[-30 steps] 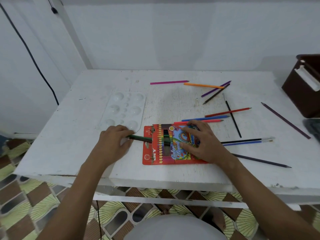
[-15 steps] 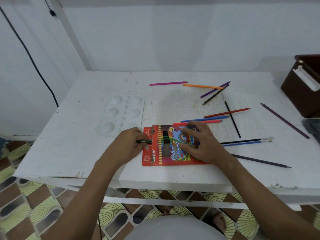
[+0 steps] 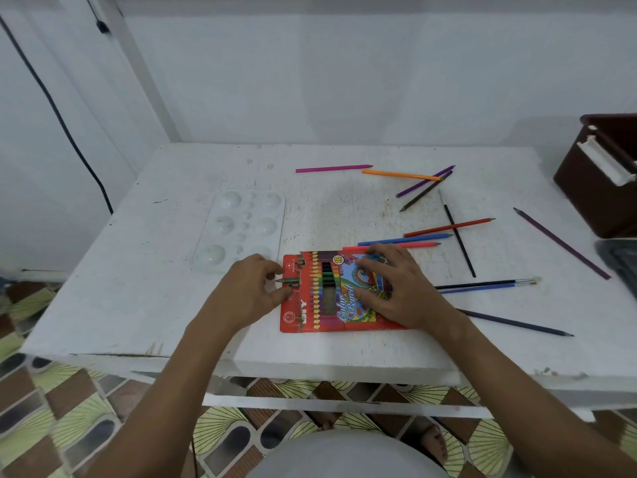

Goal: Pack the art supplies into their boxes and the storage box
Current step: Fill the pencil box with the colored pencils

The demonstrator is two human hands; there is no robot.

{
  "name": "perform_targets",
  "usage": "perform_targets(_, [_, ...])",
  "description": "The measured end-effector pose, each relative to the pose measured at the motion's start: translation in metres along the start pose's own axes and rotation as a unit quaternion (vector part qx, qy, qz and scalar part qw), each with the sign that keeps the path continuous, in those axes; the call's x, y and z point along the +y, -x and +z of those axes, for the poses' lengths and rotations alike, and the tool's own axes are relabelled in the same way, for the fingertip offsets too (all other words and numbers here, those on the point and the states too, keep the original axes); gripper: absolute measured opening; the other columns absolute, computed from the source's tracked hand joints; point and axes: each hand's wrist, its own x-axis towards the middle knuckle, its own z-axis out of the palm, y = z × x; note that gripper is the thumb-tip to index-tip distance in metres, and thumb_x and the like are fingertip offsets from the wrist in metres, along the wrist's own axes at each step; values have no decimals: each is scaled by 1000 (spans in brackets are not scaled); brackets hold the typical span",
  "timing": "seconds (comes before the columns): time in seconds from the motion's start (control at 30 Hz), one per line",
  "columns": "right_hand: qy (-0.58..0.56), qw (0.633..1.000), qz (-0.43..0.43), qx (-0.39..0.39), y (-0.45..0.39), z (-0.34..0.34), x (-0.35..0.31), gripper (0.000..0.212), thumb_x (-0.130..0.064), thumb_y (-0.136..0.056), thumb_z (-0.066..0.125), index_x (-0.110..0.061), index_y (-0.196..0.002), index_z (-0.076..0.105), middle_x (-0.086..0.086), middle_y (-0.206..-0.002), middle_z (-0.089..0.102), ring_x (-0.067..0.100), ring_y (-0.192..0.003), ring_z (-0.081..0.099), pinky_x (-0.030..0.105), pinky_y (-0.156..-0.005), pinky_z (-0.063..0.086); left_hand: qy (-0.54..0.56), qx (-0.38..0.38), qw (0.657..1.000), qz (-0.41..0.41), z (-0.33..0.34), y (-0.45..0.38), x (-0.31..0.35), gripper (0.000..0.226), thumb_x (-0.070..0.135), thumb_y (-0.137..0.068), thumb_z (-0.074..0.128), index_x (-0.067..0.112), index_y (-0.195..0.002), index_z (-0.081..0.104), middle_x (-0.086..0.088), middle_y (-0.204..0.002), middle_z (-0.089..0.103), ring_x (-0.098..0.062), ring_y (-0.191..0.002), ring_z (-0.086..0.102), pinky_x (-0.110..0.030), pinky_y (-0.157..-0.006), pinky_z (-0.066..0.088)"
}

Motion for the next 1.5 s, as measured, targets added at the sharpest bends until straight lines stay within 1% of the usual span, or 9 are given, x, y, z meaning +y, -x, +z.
perform_targets(0.13, [3,1000,0,-1,-1,0,0,67,-66,-79,45,-24,-130,54,-2,-140,40,16,-131,33,42,-109,35,-5,1,1000,16,4,-2,7,24,29,-87,66,15,-106,71,4,-88,60,-6,-73,52,-9,-59,33])
perform_targets(0.23, [0,1000,1,-1,-1,1,0,67,-67,-79,45,-24,-130,53,-2,-140,40,17,-131,33,43,-109,35,3,10,999,31,8,-4,15,17,23,-90,62,13,-98,72,0,-90,67,-10,-73,57,-11,-60,37])
perform_targets(0.37, [-2,1000,1,-4,-1,0,0,67,-66,-79,46,-24,-130,53,-2,-140,40,17,-131,33,43,-109,35,23,20,999,32,11,-4,18,19,27,-90,62,15,-103,72,1,-94,69,-9,-75,59,-8,-61,37])
perform_targets(0.53, [-5,1000,-1,-5,-1,-2,-1,67,-67,-79,45,-24,-130,54,-2,-140,40,16,-131,33,40,-109,34,43,32,998,38,13,-3,12,20,32,-87,66,21,-100,75,3,-87,60,-7,-76,56,-11,-63,37])
perform_targets(0.67, [-14,1000,5,-11,-2,-3,-1,67,-66,-78,46,-25,-130,53,-3,-140,40,15,-131,33,42,-109,35,73,45,996,25,20,-3,13,20,32,-83,71,17,-95,75,7,-86,59,-5,-74,57,-12,-64,40])
perform_targets(0.83, [-24,1000,9,-9,-2,-5,-2,67,-67,-77,46,-25,-129,54,-4,-139,40,13,-131,33,39,-108,36,85,82,993,12,26,-3,18,15,29,-78,73,14,-77,69,6,-79,55,-7,-69,54,-21,-62,45])
perform_targets(1.03, [-24,1000,1,-3,0,-5,1,66,-64,-79,48,-22,-129,54,-3,-139,42,14,-131,34,37,-109,34,78,87,993,9,31,-4,17,21,30,-76,74,10,-80,68,5,-80,53,-11,-70,55,-30,-64,50])
perform_targets(1.2, [-16,1000,2,-3,0,-3,1,67,-65,-79,46,-22,-129,54,-2,-140,42,15,-131,34,36,-109,33,86,64,994,24,26,-8,12,22,35,-78,75,14,-84,70,8,-80,54,-8,-70,55,-18,-63,43])
perform_targets(1.5, [-14,1000,12,-14,0,-4,1,71,-68,-77,44,-24,-133,51,-3,-143,39,14,-133,30,33,-109,29,60,104,993,-18,35,-11,19,25,38,-74,75,18,-73,60,8,-78,55,-9,-69,56,-24,-61,46])
